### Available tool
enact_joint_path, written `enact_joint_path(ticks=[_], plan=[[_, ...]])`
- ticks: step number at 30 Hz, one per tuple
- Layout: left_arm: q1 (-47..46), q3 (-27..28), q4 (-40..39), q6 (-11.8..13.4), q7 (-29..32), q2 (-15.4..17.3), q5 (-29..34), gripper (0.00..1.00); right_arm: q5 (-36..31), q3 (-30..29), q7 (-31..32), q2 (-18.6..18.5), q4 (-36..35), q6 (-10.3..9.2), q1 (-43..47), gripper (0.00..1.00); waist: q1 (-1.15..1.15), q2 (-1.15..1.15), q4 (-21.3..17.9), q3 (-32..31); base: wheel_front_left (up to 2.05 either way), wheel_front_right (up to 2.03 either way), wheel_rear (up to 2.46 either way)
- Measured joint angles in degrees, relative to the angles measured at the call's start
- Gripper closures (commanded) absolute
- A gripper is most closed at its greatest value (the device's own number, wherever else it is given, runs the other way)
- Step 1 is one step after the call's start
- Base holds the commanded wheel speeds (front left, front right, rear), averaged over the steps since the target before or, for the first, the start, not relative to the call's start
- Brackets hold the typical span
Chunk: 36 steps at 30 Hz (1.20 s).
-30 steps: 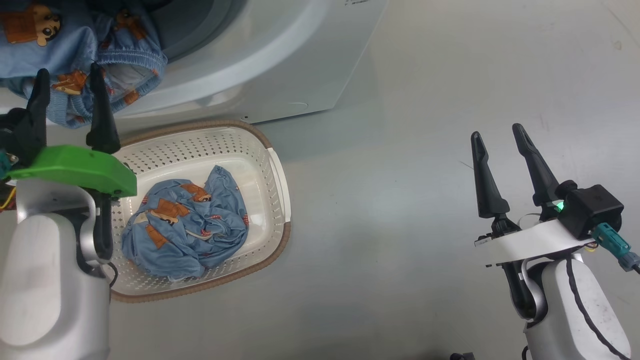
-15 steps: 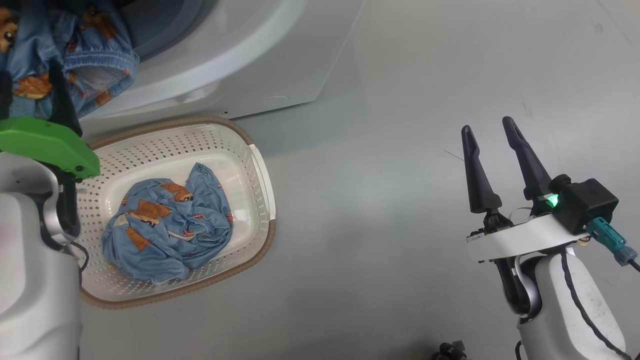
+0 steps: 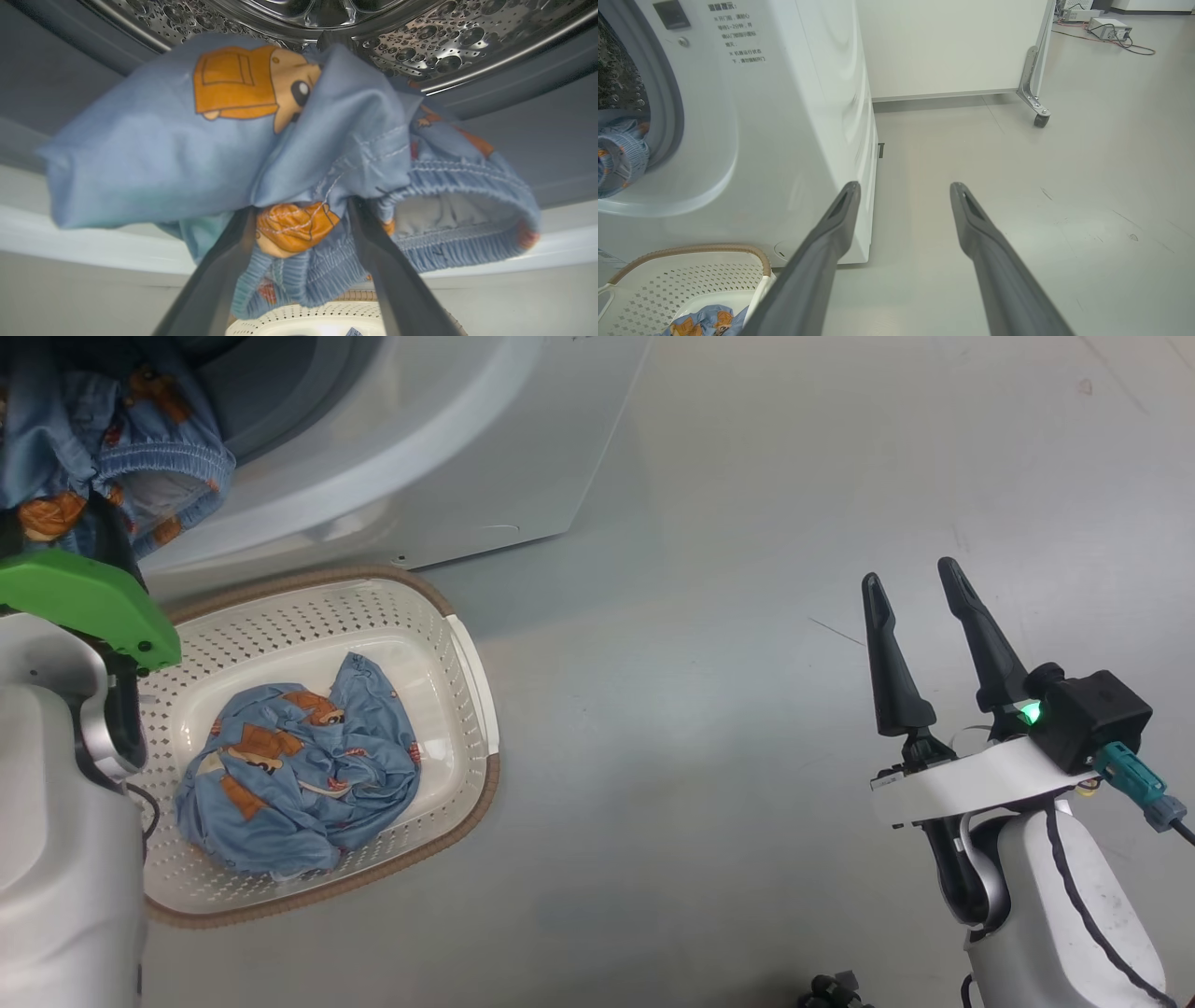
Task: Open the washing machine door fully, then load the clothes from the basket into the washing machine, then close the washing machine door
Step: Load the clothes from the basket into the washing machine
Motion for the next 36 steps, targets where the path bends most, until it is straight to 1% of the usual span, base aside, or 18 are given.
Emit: enact_joint_path(ticks=[12,19,20,21,22,23,24,27,29,30,32,34,35,36], plan=[[-4.1,-1.1,4.2,0.0,-1.5,0.4,1.2,0.00,0.0,0.7,0.0,0.0,0.4,0.00,0.0,0.00,0.00,0.00,-1.6,-0.1,0.00,0.00,0.00],[-5.4,-2.1,7.3,-0.1,-2.6,0.6,2.4,0.00,0.0,0.7,0.0,0.0,0.7,0.00,0.1,0.00,0.00,0.00,-1.9,-0.1,0.00,0.00,0.00],[-5.5,-2.3,7.6,-0.1,-2.7,0.7,2.7,0.09,0.0,0.7,0.0,0.0,0.7,0.00,0.1,0.00,0.00,0.00,-2.0,-0.1,0.00,0.00,0.00],[-5.6,-2.5,8.0,-0.1,-2.8,0.8,2.8,0.22,0.0,0.7,0.0,0.0,0.7,0.00,0.1,0.00,0.00,0.00,-2.0,-0.1,0.00,0.00,0.00],[-5.8,-2.6,8.4,-0.1,-3.0,1.0,2.9,0.31,0.0,0.7,0.0,0.0,0.7,0.00,0.1,0.00,0.00,0.00,-2.0,-0.1,0.00,0.00,0.00],[-6.0,-2.6,8.9,-0.1,-3.1,1.2,2.9,0.45,-0.1,0.7,0.0,0.0,0.7,0.00,0.1,0.00,0.00,0.00,-2.0,0.0,0.00,0.00,0.00],[-6.2,-2.7,9.3,-0.1,-3.1,1.4,3.2,0.51,-0.1,0.7,0.0,0.0,0.7,0.00,0.1,0.00,0.00,0.00,-2.1,0.0,0.00,0.00,0.00],[-6.9,-2.8,10.4,-0.2,-3.5,1.6,3.3,0.62,-0.1,0.7,0.0,0.0,0.7,0.00,0.1,0.00,0.00,0.00,-2.1,0.1,0.00,0.00,0.00],[-7.6,-2.8,11.3,-0.4,-3.6,1.7,3.3,0.62,-0.1,0.6,0.0,0.0,0.7,0.00,0.1,0.00,0.00,0.00,-2.2,0.2,0.00,0.00,0.00],[-7.7,-2.9,11.5,-0.4,-3.9,1.7,3.4,0.66,-0.2,0.6,0.0,0.0,0.7,0.00,0.1,0.00,0.00,0.00,-2.3,0.2,0.00,0.00,0.00],[-8.2,-2.9,12.2,-0.6,-4.2,1.8,3.7,0.76,-0.2,0.6,0.0,0.0,0.7,0.00,0.1,0.00,0.00,0.00,-2.3,0.3,0.00,0.00,0.00],[-8.7,-3.0,12.8,-0.6,-4.3,1.9,3.7,0.96,-0.2,0.6,0.0,0.0,0.7,0.00,0.1,0.00,0.00,0.00,-2.4,0.4,0.00,0.00,0.00],[-8.8,-3.0,12.9,-0.6,-4.7,1.9,3.7,1.00,-0.2,0.6,0.0,0.1,0.7,0.00,0.1,0.00,0.00,0.00,-2.4,0.4,0.00,0.00,0.00],[-8.9,-3.0,13.1,-0.6,-4.7,1.9,3.7,1.00,-0.2,0.5,0.0,0.1,0.7,0.00,0.1,0.00,0.00,0.00,-2.4,0.4,0.00,0.00,0.00]])
